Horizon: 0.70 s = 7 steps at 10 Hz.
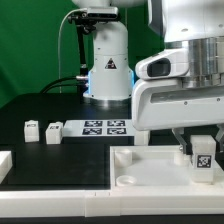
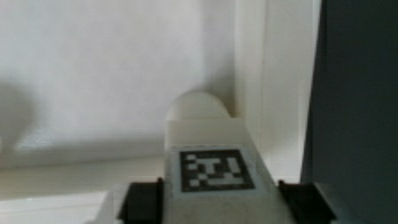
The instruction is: Assemble one leg
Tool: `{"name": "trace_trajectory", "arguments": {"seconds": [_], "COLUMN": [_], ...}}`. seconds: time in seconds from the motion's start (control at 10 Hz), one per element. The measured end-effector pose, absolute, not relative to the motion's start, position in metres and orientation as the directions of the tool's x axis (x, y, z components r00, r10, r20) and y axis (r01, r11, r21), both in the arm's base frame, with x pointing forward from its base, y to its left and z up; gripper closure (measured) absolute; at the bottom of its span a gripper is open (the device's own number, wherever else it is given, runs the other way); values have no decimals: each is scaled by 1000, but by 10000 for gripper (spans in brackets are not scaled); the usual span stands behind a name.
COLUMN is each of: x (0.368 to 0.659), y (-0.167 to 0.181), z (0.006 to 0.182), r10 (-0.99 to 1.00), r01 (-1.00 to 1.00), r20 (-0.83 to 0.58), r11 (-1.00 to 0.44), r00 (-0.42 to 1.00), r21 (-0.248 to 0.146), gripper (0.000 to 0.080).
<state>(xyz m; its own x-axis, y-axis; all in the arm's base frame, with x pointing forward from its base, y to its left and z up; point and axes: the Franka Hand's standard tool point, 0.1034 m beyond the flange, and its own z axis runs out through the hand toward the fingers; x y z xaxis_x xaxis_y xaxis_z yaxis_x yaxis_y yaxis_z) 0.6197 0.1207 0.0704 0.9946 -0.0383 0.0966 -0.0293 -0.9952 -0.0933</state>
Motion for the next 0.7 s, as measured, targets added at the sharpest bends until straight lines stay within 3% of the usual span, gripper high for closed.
{"name": "trace_trajectory", "arguments": {"seconds": [0.2,0.3,0.5,0.7], "x": [620,621,621,620], "y": [120,118,118,120], "z": [70,71,71,71], "r10": [-70,-208,-593,-787], "r01": [-61,-195,-579,-775], "r20": [94,101,53,12], "r11": [-993,-973,-799,-610], "r00": [993,973,804,617], "r21": [-96,-120,-162,-165], "gripper": [507,507,507,506]}}
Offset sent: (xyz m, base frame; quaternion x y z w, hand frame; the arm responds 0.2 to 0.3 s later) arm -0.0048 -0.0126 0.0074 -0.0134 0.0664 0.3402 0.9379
